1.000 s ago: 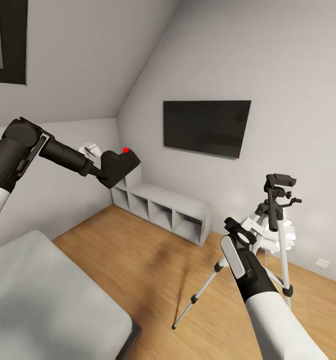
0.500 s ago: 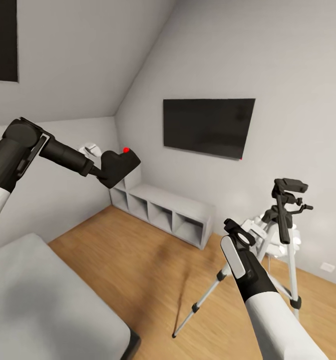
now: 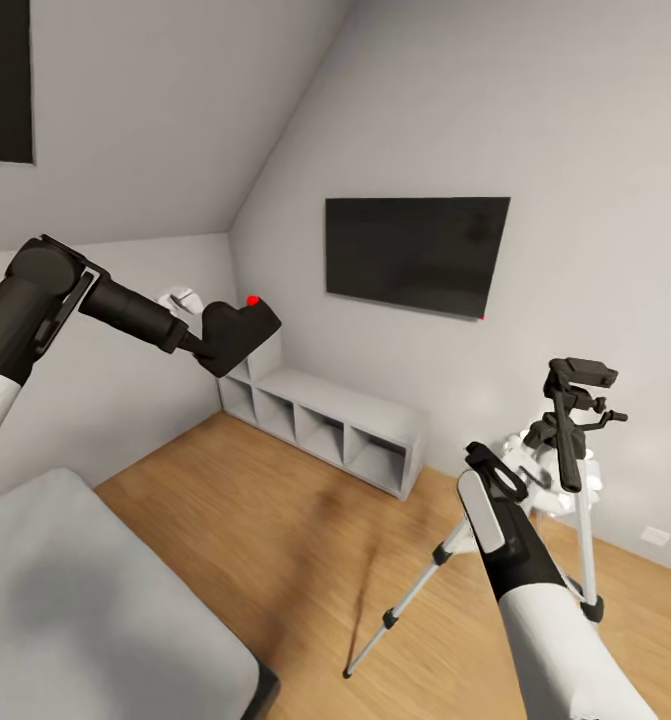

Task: Attach the digital camera to the camera tripod in the bedroom.

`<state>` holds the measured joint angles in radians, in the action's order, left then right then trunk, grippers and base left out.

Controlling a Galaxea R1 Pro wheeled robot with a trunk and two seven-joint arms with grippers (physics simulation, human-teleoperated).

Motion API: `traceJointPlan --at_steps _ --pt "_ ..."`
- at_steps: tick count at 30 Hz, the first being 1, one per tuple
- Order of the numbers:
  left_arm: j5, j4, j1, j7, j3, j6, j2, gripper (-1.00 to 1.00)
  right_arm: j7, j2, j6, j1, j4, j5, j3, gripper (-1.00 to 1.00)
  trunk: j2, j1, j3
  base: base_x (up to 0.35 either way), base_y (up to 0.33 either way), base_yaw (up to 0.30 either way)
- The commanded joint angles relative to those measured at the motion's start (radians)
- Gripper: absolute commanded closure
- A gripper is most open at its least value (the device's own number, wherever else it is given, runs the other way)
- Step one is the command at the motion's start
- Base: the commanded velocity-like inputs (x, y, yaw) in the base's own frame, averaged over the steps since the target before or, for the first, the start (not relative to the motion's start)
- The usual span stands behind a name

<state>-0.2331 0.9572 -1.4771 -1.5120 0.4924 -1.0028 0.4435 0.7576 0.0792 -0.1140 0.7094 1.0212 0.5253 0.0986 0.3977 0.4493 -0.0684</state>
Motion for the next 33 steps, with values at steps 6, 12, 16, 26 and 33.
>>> traceJointPlan --at_steps 6,12,16,26,33 --pt "-0.01 0.001 -0.002 -0.01 0.002 -0.01 -0.001 1.0 0.003 0.001 -0.007 0.001 0.002 0.002 0.011 -1.0 0.002 0.001 -0.002 0.0 -0.136 0.0" --pt "-0.01 0.0 -0.002 -0.01 0.002 -0.011 -0.002 1.0 0.002 0.001 -0.008 0.001 0.002 0.002 0.012 -1.0 0.002 0.001 -0.002 0.0 -0.034 0.0" --pt "-0.009 0.0 -0.002 -0.01 0.001 -0.01 -0.002 1.0 0.002 0.001 -0.009 0.0 0.002 0.002 0.011 -1.0 0.002 0.001 -0.002 0.0 -0.008 0.0" --pt "-0.01 0.0 -0.002 -0.01 0.001 -0.01 -0.002 1.0 0.002 0.001 -0.012 0.001 0.002 0.002 0.01 -1.0 0.002 0.001 -0.002 0.0 -0.001 0.0" --pt "-0.01 0.0 -0.002 -0.01 0.002 -0.01 -0.002 1.0 0.0 0.001 -0.013 0.001 -0.003 0.001 0.011 -1.0 0.002 0.001 -0.002 0.047 0.0 0.0"
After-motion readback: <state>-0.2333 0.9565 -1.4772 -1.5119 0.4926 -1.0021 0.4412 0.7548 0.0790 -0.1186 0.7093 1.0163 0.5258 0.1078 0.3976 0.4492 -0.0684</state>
